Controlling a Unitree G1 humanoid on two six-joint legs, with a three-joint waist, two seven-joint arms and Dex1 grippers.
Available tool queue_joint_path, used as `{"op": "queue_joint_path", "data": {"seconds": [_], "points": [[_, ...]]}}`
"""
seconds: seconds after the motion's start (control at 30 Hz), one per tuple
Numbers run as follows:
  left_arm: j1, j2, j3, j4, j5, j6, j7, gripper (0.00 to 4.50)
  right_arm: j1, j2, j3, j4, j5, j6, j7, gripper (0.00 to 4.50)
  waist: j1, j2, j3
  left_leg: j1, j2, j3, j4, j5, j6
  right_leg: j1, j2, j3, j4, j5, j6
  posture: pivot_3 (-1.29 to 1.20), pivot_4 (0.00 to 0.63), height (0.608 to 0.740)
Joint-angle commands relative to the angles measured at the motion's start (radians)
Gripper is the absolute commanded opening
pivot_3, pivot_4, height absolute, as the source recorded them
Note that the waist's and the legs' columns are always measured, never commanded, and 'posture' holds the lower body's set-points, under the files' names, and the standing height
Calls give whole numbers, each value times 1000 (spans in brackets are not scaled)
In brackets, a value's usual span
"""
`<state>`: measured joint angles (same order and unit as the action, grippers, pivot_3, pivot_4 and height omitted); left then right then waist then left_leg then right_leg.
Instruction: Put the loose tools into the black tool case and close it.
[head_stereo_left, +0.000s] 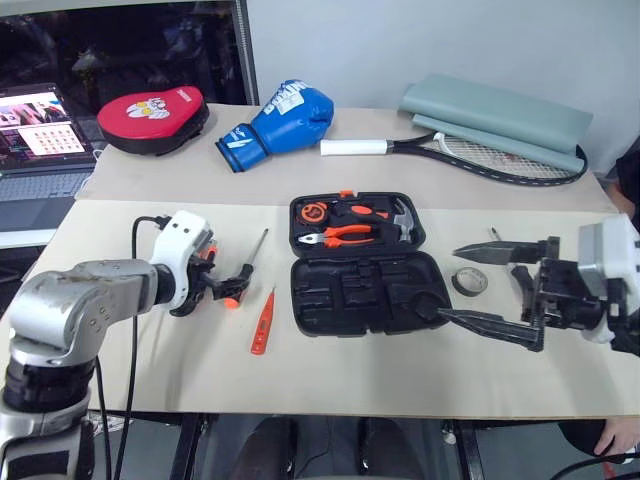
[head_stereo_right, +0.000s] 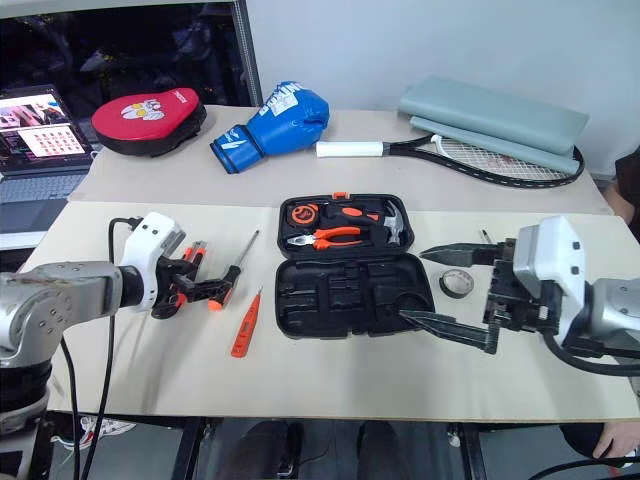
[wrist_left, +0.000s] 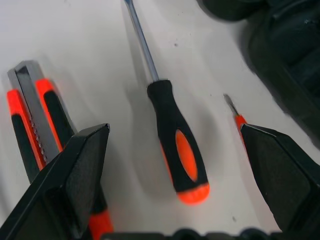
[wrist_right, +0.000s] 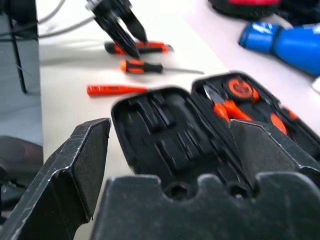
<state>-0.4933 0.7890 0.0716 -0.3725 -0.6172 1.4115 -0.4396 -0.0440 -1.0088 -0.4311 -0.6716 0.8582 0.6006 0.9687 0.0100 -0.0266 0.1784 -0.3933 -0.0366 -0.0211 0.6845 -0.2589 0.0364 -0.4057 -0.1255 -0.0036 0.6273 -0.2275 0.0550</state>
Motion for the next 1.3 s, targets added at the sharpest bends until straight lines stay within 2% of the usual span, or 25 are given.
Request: {"op": "queue_joint_path", "data": {"seconds": [0.03, 0.1, 0.2, 0.33, 0.37, 0.4, 0.63, 0.67, 0.8, 0.9, 1.03, 1.1, 1.23, 1.3], "points": [[-85, -14, -83, 72, 60, 50, 41, 4500, -48, 21, 43, -84, 55, 16, -69, 4421, 1, 0, 0, 0, 0, 0, 0, 0, 0, -1, 0, 0, 0, 0, 0, 0, 150, 736], [-137, -36, -126, 139, 94, 51, 59, 4500, -67, 33, 56, -108, 76, 22, -101, 4421, 3, 0, 0, -1, 0, -1, 0, 0, 0, 0, 0, 0, 0, 0, 0, 0, 150, 736], [-201, -86, -153, 179, 70, 86, 24, 4500, -88, 41, 63, -121, 98, 30, -137, 4421, 3, -3, 2, -1, -1, -1, 0, 1, 0, 0, 0, -1, 0, 0, 0, 0, 150, 736], [-216, -81, -201, 201, 81, 106, 1, 4500, -97, 45, 70, -132, 106, 29, -170, 4421, 1, -4, 2, -2, -1, -1, 0, 0, 0, -2, 0, -1, 0, 0, 0, 0, 150, 736], [-216, -75, -210, 206, 77, 117, -12, 3973, -101, 47, 73, -136, 112, 29, -180, 4500, -1, -4, 2, -3, -1, -1, 0, 0, 0, -3, 0, -1, 0, 0, 0, 0, 150, 736], [-214, -64, -221, 204, 71, 124, -27, 3734, -105, 48, 75, -140, 119, 30, -189, 4500, -2, -4, 2, -4, -1, -1, 0, 1, 0, -4, 0, 0, 1, 0, 0, 0, 150, 736], [-184, -14, -262, 193, 87, 110, -63, 1091, -117, 48, 71, -142, 157, 36, -240, 4500, -1, -4, 2, -6, -1, -1, 0, 2, -2, -7, 0, 1, 3, 1, -1, 0, 150, 736], [-183, -12, -265, 194, 90, 106, -65, 891, -115, 45, 69, -142, 158, 36, -242, 4500, -1, -4, 2, -6, -1, -1, 0, 2, -2, -7, 0, 1, 3, 1, -1, 0, 150, 736], [-201, -8, -278, 229, 114, 43, -87, 818, -100, 32, 47, -138, 165, 43, -240, 4500, 0, -4, 2, -5, -1, -1, 0, 2, -1, -7, 0, 1, 3, 1, -1, 0, 150, 736], [-233, 33, -323, 254, 147, -62, -155, 818, -87, 27, 40, -135, 161, 42, -234, 4500, 2, -4, 2, -5, -1, -1, 0, 2, -1, -7, 0, 1, 3, 1, -1, 0, 150, 736], [-335, 126, -458, 363, 272, -411, -401, 818, -70, 25, 29, -128, 160, 42, -222, 4500, 3, -4, 2, -5, -1, -1, 0, 4, -1, -7, 0, 0, 3, 2, -2, 0, 150, 736], [-404, 141, -517, 441, 337, -582, -542, 818, -59, 23, 21, -120, 159, 42, -213, 4500, 2, -4, 2, -7, -1, 0, 0, 4, -1, -8, 0, 0, 3, 2, -3, 0, 150, 736], [-596, 71, -600, 652, 455, -875, -784, 818, -30, 20, -1, -110, 149, 44, -205, 4500, 24, -5, 2, -17, -3, -1, 5, 4, 0, -14, 0, -4, 3, 3, -2, 0, 150, 736], [-680, 7, -622, 740, 490, -936, -862, 818, -16, 17, -12, -116, 156, 49, -209, 4500, 27, -4, 2, -24, -2, -2, 12, 3, 2, -16, 0, -8, 2, 3, 0, 0, 150, 736]]}}
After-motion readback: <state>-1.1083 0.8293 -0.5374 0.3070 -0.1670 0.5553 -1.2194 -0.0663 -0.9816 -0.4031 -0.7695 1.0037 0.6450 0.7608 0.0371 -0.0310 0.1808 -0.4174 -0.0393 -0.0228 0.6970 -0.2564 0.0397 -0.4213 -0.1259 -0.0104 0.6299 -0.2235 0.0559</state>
